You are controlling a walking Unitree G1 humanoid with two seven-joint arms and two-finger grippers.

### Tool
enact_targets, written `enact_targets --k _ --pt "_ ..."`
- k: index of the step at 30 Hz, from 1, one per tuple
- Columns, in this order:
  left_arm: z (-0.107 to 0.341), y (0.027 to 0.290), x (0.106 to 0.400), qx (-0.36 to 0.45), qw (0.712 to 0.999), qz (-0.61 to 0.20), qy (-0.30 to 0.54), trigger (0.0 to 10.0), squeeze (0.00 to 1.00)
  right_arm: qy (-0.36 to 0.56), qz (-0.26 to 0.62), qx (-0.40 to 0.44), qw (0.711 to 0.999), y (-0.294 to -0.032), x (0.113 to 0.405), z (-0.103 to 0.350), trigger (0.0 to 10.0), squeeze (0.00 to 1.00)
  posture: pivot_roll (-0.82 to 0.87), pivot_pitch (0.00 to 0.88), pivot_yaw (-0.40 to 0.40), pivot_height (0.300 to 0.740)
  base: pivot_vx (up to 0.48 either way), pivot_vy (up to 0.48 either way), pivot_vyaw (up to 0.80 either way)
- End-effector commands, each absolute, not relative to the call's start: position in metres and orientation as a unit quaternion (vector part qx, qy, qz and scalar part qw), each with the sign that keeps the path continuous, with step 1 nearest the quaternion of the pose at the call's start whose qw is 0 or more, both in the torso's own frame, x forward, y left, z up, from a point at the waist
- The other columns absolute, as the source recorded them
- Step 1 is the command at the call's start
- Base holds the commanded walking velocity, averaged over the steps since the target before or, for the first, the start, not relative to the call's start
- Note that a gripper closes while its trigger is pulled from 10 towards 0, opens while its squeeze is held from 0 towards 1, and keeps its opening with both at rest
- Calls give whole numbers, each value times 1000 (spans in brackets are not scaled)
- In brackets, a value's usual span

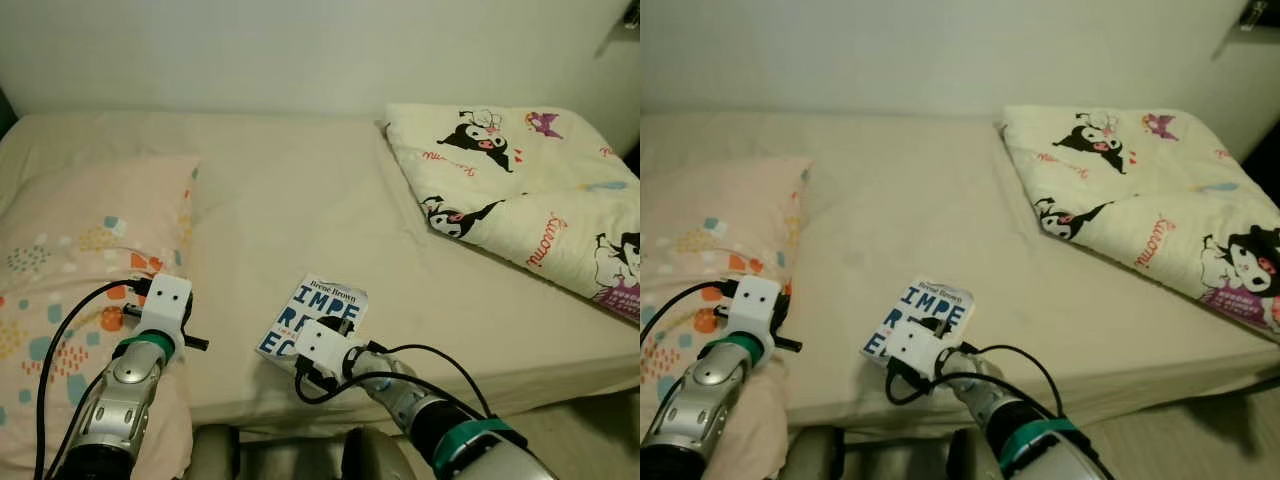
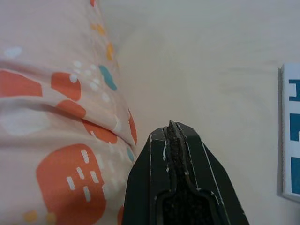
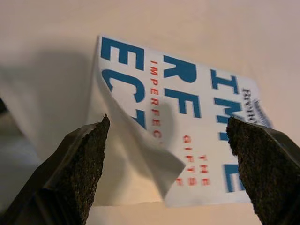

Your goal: Clean up the room

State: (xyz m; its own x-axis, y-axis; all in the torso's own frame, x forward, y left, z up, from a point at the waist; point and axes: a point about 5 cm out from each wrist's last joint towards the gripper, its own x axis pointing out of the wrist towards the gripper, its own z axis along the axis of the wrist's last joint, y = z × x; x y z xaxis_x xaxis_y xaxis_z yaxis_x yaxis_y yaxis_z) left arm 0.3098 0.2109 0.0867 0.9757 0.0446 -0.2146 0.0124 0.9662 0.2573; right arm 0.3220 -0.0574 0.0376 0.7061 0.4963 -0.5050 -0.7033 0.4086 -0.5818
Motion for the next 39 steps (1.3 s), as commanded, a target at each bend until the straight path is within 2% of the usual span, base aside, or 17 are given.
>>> enact_targets --k 1,6,9,14,16,18,23,24,25,26,28,29,31,33,34,35,39 --pt "83 211 306 129 984 12 121 10000 0 128 361 -431 817 -57 321 35 10000 0 230 64 -93 625 0 0 0" --pt "82 211 305 130 984 11 122 10000 0 127 367 -454 802 -56 321 34 10000 0 233 65 -95 625 0 0 0" --pt "83 212 302 133 983 13 125 10000 0 127 377 -487 778 -57 321 33 10000 0 241 92 -97 625 0 0 0" --pt "83 213 300 136 982 14 127 10000 0 127 378 -497 771 -56 321 33 10000 0 244 111 -95 625 0 0 0" --pt "83 214 299 137 982 14 128 10000 0 127 376 -497 771 -56 322 34 10000 0 248 117 -92 625 0 0 0" --pt "84 215 296 138 982 14 130 10000 0 145 344 -473 798 -61 327 37 10000 0 250 127 -88 625 0 0 0" --pt "85 215 294 139 981 13 131 10000 0 158 332 -471 802 -68 328 35 10000 0 253 132 -82 625 0 0 0" --pt "85 216 293 140 981 13 132 10000 0 163 329 -474 800 -70 327 33 9490 0 254 133 -82 625 0 0 0" --pt "85 216 293 140 981 13 132 10000 0 163 329 -474 800 -70 327 33 9490 0 254 133 -82 625 0 0 0" --pt "85 215 293 140 981 12 132 10000 0 170 329 -477 797 -74 326 31 4157 0 256 134 -83 625 0 0 0" --pt "85 215 293 141 981 11 133 10000 0 176 331 -482 792 -77 324 28 3843 0 258 135 -83 625 0 0 0" --pt "86 214 293 141 981 10 133 10000 0 181 333 -489 786 -79 323 25 2235 0 260 140 -79 625 0 0 0" --pt "86 214 293 142 981 9 134 10000 0 185 335 -492 782 -81 321 23 1608 0 259 151 -74 625 0 0 0" --pt "86 215 293 144 980 8 135 10000 0 190 337 -490 781 -82 320 21 1490 0 259 151 -74 625 0 0 0" --pt "87 215 293 145 980 7 136 10000 0 193 341 -491 778 -83 318 20 1137 0 259 158 -70 625 0 0 0" --pt "87 215 293 146 980 7 137 10000 0 196 344 -491 776 -83 317 18 196 0 259 158 -70 625 0 0 0" --pt "88 217 293 146 980 8 138 10000 0 198 349 -487 776 -81 315 17 0 0 259 151 -68 625 0 0 0"
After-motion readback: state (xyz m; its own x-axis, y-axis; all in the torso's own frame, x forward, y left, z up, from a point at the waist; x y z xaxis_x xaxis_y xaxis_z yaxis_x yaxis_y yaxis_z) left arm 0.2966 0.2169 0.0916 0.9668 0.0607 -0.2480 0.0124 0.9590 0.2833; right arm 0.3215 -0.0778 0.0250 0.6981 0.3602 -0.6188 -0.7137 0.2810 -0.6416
